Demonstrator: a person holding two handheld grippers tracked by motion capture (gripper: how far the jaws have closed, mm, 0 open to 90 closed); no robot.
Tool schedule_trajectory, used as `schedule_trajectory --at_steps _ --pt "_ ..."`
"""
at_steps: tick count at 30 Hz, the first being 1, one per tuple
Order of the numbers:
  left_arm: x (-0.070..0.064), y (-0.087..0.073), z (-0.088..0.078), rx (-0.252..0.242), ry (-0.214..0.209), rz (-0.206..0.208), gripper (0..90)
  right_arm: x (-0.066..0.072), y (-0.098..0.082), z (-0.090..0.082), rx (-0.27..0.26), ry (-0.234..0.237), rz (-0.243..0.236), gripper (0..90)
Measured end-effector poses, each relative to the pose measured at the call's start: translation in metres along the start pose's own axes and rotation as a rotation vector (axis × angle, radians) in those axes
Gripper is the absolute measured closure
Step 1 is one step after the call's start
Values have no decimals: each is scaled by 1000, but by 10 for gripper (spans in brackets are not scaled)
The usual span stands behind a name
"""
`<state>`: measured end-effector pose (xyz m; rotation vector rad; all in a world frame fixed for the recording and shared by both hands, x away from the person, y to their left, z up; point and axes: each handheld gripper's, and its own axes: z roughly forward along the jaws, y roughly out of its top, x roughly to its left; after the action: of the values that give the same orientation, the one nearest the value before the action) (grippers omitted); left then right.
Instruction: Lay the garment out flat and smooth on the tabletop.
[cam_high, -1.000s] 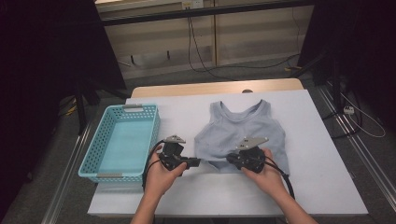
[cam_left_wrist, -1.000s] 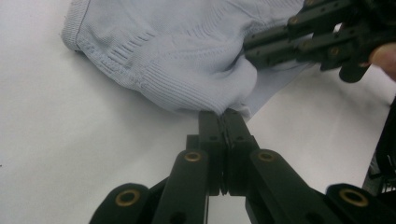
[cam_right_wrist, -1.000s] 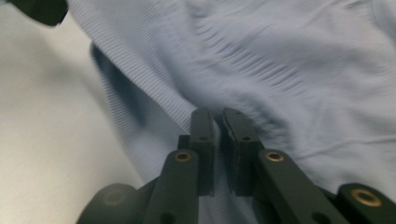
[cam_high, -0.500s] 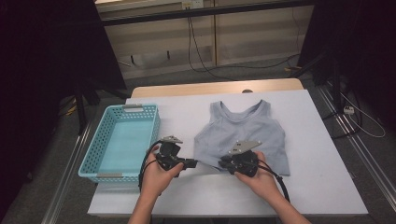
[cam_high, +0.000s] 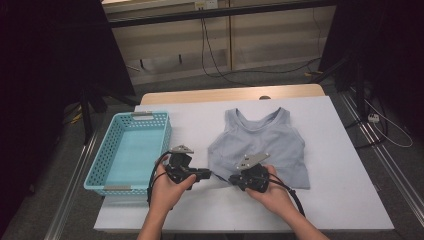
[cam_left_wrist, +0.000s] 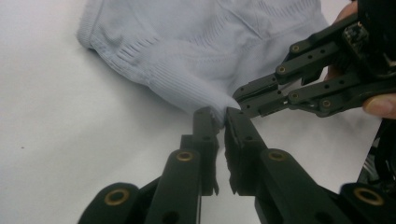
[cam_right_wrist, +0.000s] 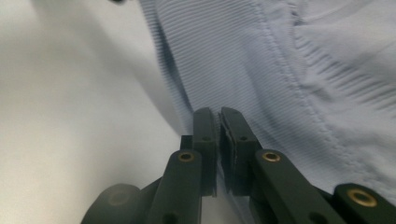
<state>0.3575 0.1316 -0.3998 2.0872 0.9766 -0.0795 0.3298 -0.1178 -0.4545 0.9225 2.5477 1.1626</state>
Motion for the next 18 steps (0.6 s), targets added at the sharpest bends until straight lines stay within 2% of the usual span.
schedule_trajectory --at_steps 4,5,7,10,14,17,18 --pt "4 0 -3 -26 31 -23 757 -1 -1 -1 8 5 -1 854" --pt "4 0 -2 -29 44 -17 735 -1 -1 -2 8 8 2 851" --pt "4 1 1 -36 71 -8 647 -1 -1 -2 10 16 4 852" --pt "5 1 10 -43 81 -19 639 -1 -2 -3 15 28 1 889" --pt "7 4 19 -55 116 -6 593 0 -3 -4 18 40 -6 900" --pt "10 5 23 -53 131 -32 606 0 -4 -5 14 48 -2 900" --pt "11 4 26 -42 142 -29 635 0 -5 -6 13 48 -3 900"
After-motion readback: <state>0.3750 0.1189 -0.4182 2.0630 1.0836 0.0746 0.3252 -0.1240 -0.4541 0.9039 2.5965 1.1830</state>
